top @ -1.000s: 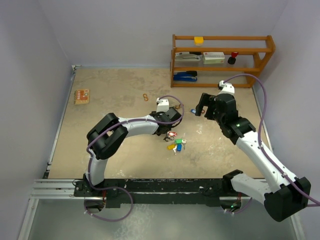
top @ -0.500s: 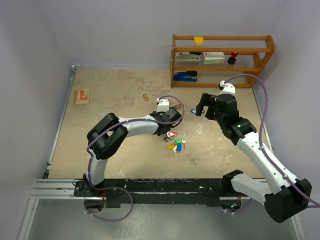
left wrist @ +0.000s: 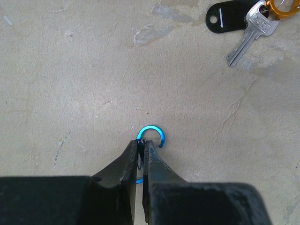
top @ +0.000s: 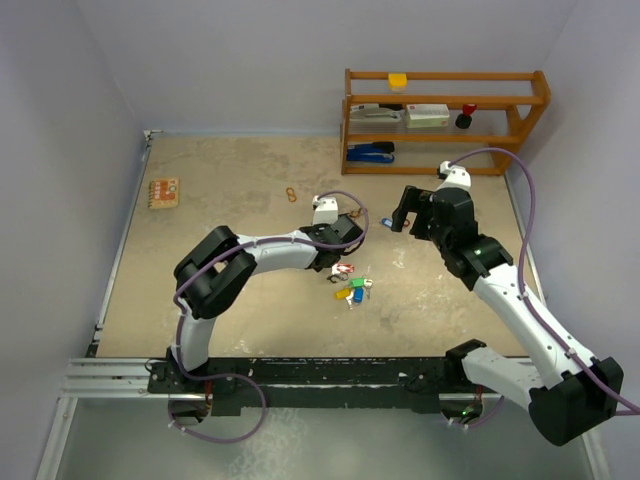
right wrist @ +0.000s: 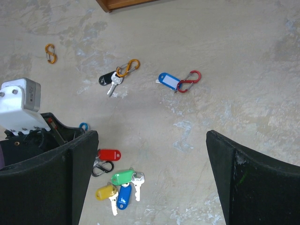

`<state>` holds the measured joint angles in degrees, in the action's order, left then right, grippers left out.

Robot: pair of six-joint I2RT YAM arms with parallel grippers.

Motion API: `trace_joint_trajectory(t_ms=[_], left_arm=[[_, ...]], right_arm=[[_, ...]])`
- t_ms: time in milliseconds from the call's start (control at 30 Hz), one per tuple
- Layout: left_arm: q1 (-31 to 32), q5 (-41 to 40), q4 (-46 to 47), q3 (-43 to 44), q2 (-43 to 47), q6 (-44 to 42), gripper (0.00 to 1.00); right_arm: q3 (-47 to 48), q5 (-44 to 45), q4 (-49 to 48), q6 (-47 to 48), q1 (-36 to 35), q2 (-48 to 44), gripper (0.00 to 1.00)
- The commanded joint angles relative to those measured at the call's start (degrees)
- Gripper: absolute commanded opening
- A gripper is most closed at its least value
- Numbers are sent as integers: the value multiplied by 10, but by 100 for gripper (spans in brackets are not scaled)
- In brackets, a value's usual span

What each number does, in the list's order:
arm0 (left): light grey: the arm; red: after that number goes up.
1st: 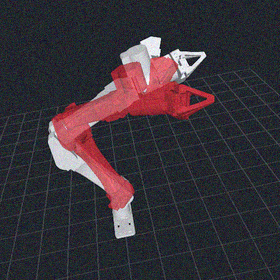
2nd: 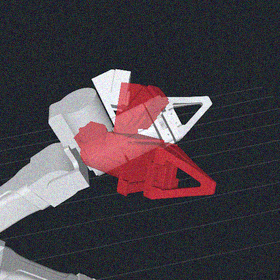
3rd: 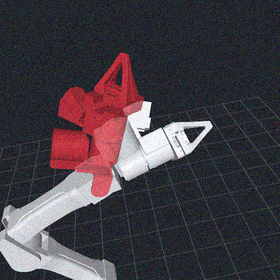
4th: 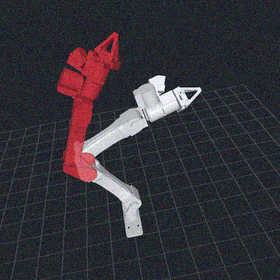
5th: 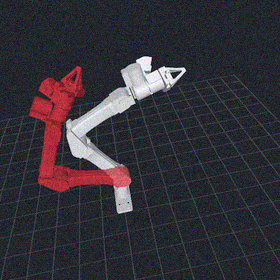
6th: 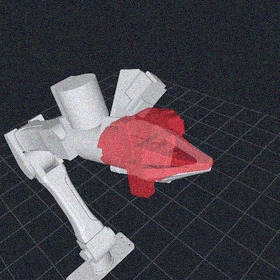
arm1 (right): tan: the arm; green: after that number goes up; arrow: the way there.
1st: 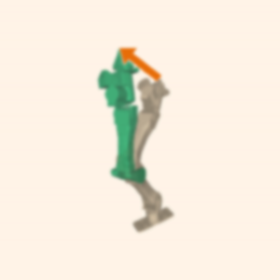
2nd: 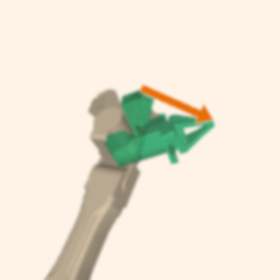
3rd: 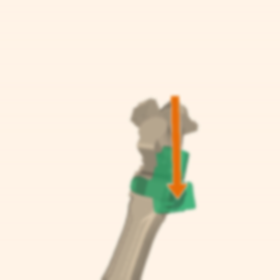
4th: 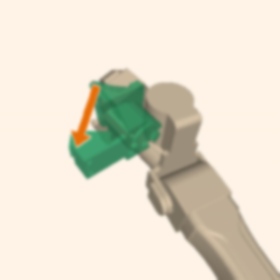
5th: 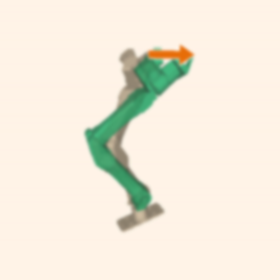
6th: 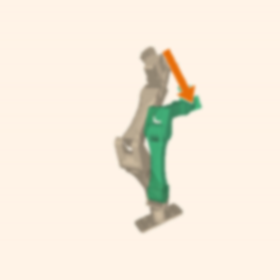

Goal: Put the keys on the keyring

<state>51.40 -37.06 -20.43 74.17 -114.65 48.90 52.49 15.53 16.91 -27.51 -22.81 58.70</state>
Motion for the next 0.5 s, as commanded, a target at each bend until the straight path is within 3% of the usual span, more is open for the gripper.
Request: trace_joint_trajectory(t_ms=[0, 300, 467], left_arm=[[-3, -15, 5, 7, 11, -3, 0], [23, 9, 117, -49, 132, -22, 0], [48, 20, 166, -56, 151, -24, 0]], right_arm=[[13, 12, -6, -1, 1, -13, 100], [11, 28, -7, -8, 0, -27, 100], [3, 40, -11, -17, 1, -49, 100]])
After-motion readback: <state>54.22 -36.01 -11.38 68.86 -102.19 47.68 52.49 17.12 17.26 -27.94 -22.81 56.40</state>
